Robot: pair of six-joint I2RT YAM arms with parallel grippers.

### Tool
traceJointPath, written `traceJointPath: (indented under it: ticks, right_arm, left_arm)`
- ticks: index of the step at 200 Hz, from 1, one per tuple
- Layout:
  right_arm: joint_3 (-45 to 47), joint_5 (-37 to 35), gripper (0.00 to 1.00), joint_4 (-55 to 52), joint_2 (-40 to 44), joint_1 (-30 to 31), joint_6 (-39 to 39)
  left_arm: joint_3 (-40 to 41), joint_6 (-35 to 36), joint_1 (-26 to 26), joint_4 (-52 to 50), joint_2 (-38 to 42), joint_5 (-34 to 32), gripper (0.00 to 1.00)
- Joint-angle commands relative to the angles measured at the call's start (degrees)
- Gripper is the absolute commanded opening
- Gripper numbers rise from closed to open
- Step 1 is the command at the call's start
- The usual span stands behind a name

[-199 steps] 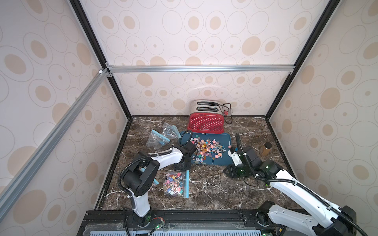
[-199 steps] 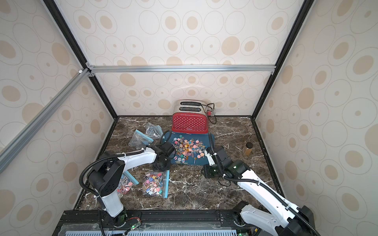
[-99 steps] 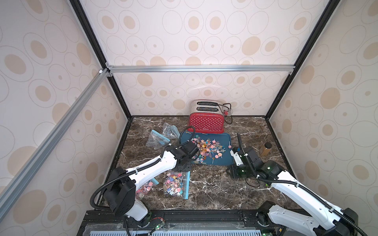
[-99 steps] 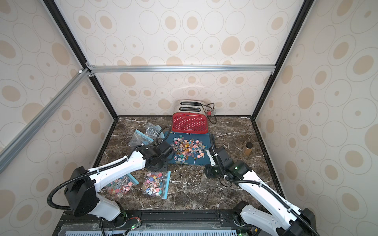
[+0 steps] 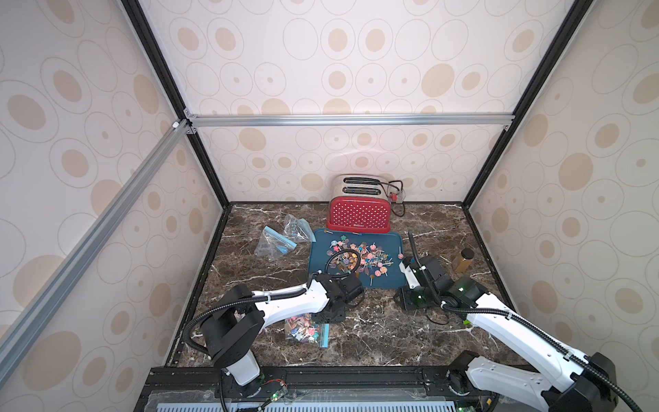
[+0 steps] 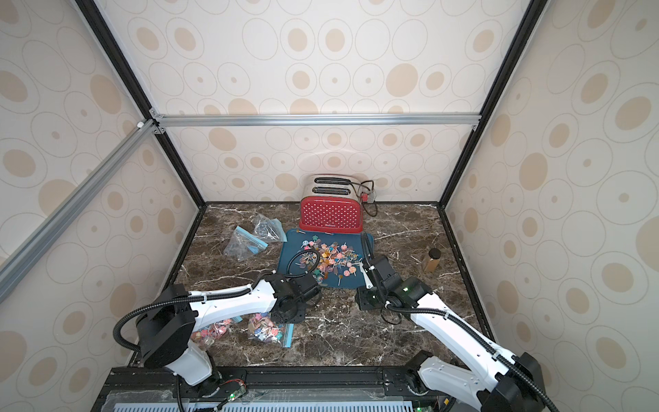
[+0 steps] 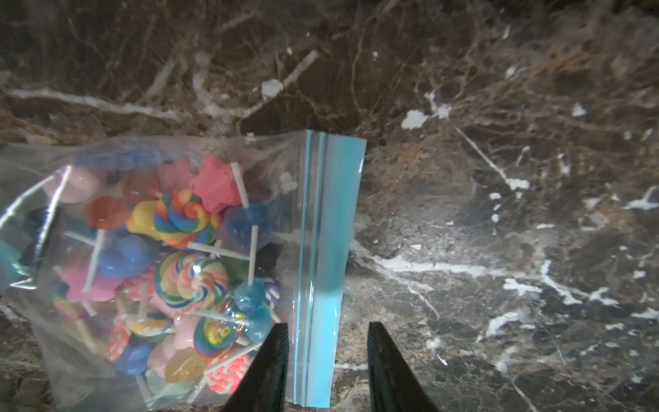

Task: Pour candies out of the ziploc bag
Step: Open the ziploc bag at the center of the board.

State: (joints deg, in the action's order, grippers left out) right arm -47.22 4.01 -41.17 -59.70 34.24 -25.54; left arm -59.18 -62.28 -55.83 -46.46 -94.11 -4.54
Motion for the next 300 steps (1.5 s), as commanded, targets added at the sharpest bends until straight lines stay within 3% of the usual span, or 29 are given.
traceJointPath:
  ticks: [1, 77, 300]
  right_arm:
    - [0.4, -0.9, 0.38, -0.6, 1.4, -0.6, 0.6]
    - [0.4, 0.5, 0.38, -0.3, 1.4, -0.8, 0.8]
    - [1.1, 1.3, 0.38, -0.1, 2.3, -0.8, 0.6]
  left_arm:
    - [1.0, -3.3, -0.2, 1.7, -1.0, 1.9, 0.38]
    - [4.9, -7.1, -1.6, 1.7, -0.1, 2.0, 0.39]
    - [6.0, -6.1, -2.6, -0.7, 1.3, -0.1, 0.32]
